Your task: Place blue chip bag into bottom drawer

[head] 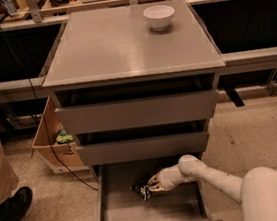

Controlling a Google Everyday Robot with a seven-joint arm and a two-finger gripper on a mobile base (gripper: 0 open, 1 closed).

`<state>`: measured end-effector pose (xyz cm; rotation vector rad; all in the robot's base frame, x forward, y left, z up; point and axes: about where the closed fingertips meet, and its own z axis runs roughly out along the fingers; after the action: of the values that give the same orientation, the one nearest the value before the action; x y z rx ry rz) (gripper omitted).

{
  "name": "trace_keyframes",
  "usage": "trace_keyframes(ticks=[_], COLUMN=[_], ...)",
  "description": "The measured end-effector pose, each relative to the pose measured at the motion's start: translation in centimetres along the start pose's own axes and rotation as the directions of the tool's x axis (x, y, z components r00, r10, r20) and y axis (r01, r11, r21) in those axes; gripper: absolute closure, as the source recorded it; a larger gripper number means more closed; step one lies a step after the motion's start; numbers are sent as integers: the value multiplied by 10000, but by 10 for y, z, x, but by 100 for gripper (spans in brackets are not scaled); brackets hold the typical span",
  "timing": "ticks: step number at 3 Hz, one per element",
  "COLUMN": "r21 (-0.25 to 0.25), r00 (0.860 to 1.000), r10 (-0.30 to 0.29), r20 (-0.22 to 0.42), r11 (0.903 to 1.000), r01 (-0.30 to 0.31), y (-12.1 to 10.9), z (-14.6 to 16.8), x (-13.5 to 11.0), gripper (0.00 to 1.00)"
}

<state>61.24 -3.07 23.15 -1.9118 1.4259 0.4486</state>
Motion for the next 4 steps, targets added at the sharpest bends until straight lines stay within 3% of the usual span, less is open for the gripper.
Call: trace_keyframes(ticks=[2,4], r21=[-135,-132], r00=[9995,9940], r10=[260,1001], r20=[156,441], r11=[9996,9949], r01=[-258,-997], y=[-2,7], z=[34,32], x=[25,25], gripper=[58,12])
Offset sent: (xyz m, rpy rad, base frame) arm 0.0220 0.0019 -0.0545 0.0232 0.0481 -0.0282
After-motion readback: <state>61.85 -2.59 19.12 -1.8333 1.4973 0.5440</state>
